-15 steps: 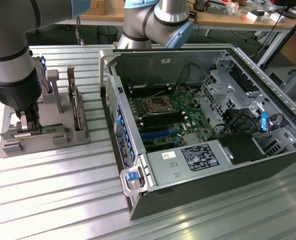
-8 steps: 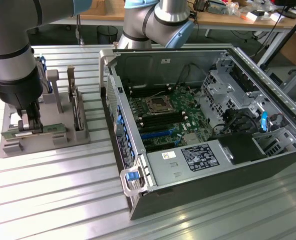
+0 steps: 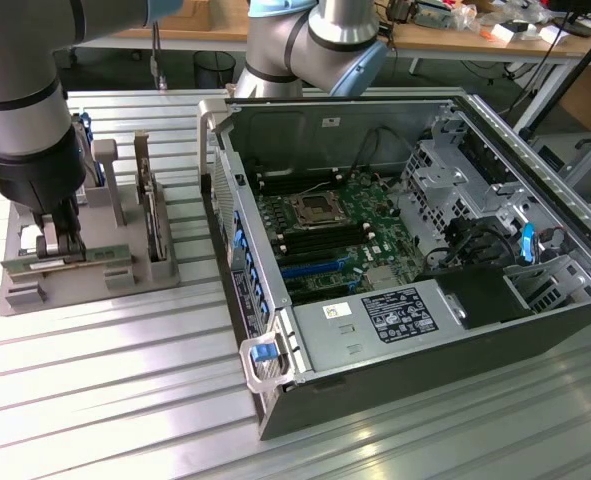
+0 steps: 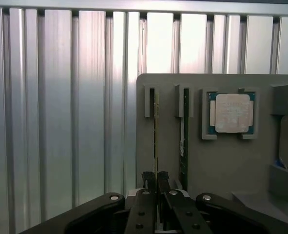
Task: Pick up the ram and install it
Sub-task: 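Pick up the ram and move it above insertion slot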
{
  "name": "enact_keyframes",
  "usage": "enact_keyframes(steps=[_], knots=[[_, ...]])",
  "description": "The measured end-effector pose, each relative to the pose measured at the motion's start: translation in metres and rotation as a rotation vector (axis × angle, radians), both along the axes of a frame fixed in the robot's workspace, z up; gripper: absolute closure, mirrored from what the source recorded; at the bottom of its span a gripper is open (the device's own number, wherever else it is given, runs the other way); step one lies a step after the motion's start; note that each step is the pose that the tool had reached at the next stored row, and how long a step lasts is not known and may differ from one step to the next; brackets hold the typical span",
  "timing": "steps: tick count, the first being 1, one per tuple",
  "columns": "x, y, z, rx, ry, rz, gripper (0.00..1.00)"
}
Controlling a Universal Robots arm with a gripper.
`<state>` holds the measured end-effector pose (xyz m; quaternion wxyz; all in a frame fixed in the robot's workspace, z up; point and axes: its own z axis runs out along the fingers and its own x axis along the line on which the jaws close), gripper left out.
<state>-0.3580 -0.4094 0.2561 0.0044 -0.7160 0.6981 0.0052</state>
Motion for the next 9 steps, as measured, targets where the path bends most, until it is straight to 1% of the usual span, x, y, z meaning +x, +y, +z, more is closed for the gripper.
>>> enact_keyframes(steps=[9], knots=[[0.0027,0.0,0.0059,0.003,0.0,0.014,0.87]])
